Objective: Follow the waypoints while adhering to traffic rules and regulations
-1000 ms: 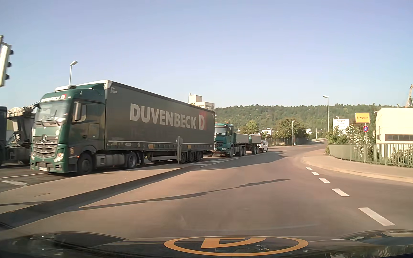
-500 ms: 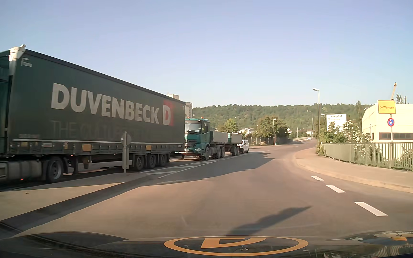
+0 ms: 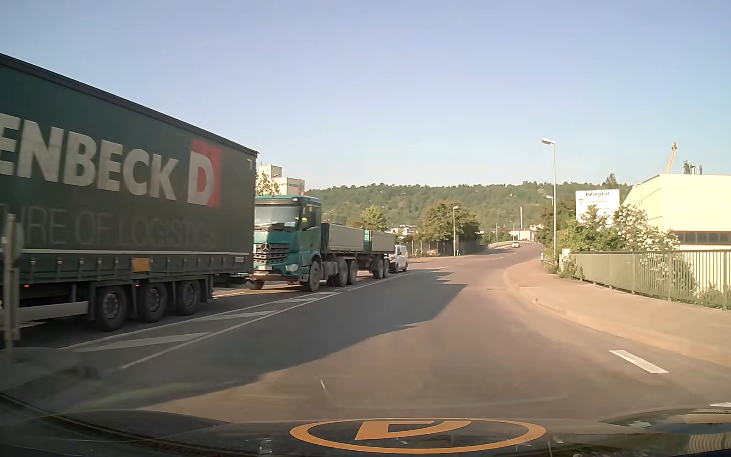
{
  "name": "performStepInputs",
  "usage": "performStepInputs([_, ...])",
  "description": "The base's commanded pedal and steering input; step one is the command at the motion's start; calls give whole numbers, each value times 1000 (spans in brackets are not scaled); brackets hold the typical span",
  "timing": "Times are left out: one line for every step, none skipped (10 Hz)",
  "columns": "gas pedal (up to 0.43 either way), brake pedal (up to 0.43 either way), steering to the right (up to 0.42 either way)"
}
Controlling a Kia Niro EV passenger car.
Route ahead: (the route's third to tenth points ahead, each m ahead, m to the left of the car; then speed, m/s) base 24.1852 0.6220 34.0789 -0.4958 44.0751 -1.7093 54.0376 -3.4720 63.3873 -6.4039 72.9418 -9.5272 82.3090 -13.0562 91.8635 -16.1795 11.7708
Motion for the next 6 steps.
performStepInputs([209,0,55])
performStepInputs([228,0,55])
performStepInputs([248,0,54])
performStepInputs([248,0,51])
performStepInputs([248,0,46])
performStepInputs([248,0,40])
